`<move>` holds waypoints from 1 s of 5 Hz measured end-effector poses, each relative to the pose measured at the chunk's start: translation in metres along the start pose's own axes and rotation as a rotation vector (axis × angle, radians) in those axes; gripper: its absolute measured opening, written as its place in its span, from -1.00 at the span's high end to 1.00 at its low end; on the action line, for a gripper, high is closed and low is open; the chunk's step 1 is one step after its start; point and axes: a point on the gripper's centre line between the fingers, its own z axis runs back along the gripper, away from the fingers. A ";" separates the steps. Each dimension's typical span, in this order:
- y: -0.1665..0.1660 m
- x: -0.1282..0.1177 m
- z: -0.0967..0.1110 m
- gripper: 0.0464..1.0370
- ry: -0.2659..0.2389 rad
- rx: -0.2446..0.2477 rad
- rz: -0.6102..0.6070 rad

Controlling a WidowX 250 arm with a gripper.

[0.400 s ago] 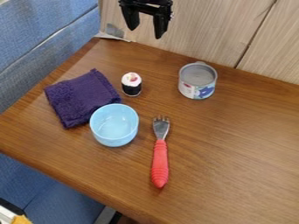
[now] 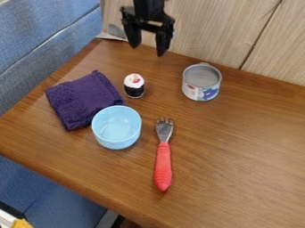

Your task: Moved the red fork to the upper left side of the table

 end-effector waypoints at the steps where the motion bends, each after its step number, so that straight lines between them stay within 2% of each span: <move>1: -0.017 -0.007 0.012 -0.93 0.019 0.019 0.000; 2: -0.030 -0.022 0.029 -0.93 -0.011 0.030 0.015; 3: -0.052 -0.043 0.030 -0.93 0.013 0.044 -0.008; 4: -0.075 -0.069 0.025 -0.93 0.061 0.042 -0.007; 5: -0.103 -0.091 0.024 -0.93 0.078 0.041 -0.011</move>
